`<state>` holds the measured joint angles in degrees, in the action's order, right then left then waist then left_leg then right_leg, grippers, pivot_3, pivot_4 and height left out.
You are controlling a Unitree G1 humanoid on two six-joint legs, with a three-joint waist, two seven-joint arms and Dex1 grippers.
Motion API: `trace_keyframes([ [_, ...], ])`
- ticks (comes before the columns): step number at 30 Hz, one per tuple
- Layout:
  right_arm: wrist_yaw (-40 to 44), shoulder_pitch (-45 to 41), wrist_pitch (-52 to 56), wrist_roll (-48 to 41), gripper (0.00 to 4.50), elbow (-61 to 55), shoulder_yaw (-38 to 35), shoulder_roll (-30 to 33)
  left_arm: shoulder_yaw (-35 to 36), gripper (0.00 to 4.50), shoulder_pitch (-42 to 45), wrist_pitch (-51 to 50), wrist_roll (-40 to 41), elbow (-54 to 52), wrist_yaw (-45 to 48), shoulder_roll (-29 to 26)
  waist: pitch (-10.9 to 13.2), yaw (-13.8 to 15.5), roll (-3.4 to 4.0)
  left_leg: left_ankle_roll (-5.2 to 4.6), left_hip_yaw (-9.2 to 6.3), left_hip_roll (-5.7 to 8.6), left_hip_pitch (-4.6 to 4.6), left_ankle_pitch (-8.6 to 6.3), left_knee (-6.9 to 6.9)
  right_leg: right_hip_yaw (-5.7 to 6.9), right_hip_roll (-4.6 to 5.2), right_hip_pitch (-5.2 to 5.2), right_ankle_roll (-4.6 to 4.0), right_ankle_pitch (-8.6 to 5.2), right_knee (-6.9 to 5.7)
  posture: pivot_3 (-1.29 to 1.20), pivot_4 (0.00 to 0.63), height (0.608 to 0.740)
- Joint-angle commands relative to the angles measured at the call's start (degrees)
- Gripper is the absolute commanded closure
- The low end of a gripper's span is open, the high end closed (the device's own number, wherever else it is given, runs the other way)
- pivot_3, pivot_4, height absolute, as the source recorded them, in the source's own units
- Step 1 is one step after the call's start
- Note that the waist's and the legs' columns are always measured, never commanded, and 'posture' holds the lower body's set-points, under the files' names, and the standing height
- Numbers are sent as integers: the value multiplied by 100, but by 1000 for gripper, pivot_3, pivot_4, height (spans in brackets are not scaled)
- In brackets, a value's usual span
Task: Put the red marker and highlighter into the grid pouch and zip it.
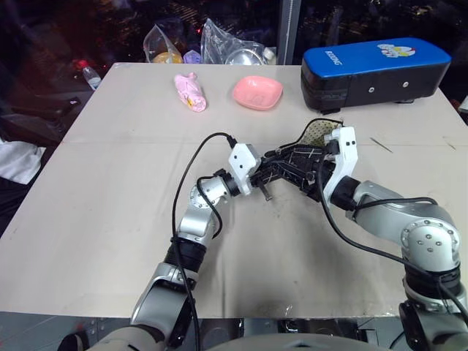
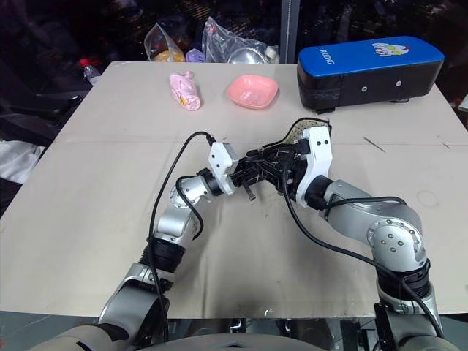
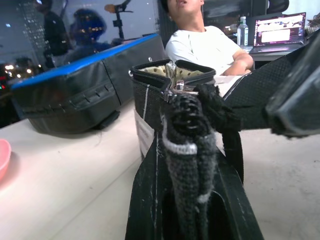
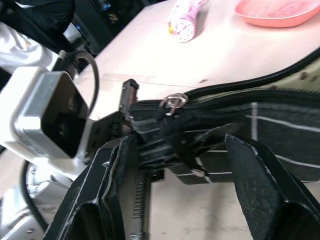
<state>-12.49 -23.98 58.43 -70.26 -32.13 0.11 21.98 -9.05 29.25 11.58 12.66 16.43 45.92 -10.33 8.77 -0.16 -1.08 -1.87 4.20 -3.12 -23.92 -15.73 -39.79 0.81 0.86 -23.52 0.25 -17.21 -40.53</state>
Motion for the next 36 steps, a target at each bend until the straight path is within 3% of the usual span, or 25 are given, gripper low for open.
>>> trace_keyframes([
  [1, 178, -283, -58, 570, 1596, -317, 267, 167, 113, 4500, 7, -269, 281, -253, 81, 44, 0, -30, 0, 0, 0, 0, 0, 0, 1, 0, 0, 0, 0, 0, 0, 0, 150, 716],
  [10, 457, -355, -140, 1555, 1596, -446, 760, -2, 125, 4500, 3, -597, 432, -359, 172, 3, 0, -45, 0, 21, 1, 1, 3, 12, 29, 0, 0, 0, 0, 1, 22, 0, 150, 716],
  [17, 257, -223, -212, 1753, 1596, -293, 617, -784, 129, 4500, 15, -592, 360, -371, 237, -18, 0, -46, 0, 27, 3, 0, 0, 15, 57, 0, 1, 0, 1, 3, 56, 0, 150, 716],
  [20, 293, -200, -208, 1919, 2418, -267, 593, -886, 131, 4500, 6, -583, 339, -372, 256, -14, 0, -46, 0, 26, 6, 1, -1, 15, 57, 0, 5, 0, 2, 4, 60, 0, 150, 716],
  [24, 386, -164, -166, 2143, 4431, -247, 574, -866, 138, 4500, 6, -567, 329, -353, 270, -14, 0, -47, 0, 26, 6, 2, -1, 15, 56, 0, 4, 0, 4, 5, 58, 0, 150, 716],
  [30, 429, -146, -124, 2385, 4431, -245, 443, -848, 141, 4500, -7, -559, 313, -358, 262, -11, 0, -47, 0, 26, 6, 2, 0, 15, 56, 0, 4, 0, 3, 5, 58, 0, 150, 716],
  [36, 298, -167, -155, 2721, 4431, -175, -210, -600, 177, 4500, -32, -540, 294, -358, 207, -25, 0, -45, 0, 26, 6, 3, -1, 15, 56, 0, 4, 0, 4, 5, 58, 0, 150, 716],
])
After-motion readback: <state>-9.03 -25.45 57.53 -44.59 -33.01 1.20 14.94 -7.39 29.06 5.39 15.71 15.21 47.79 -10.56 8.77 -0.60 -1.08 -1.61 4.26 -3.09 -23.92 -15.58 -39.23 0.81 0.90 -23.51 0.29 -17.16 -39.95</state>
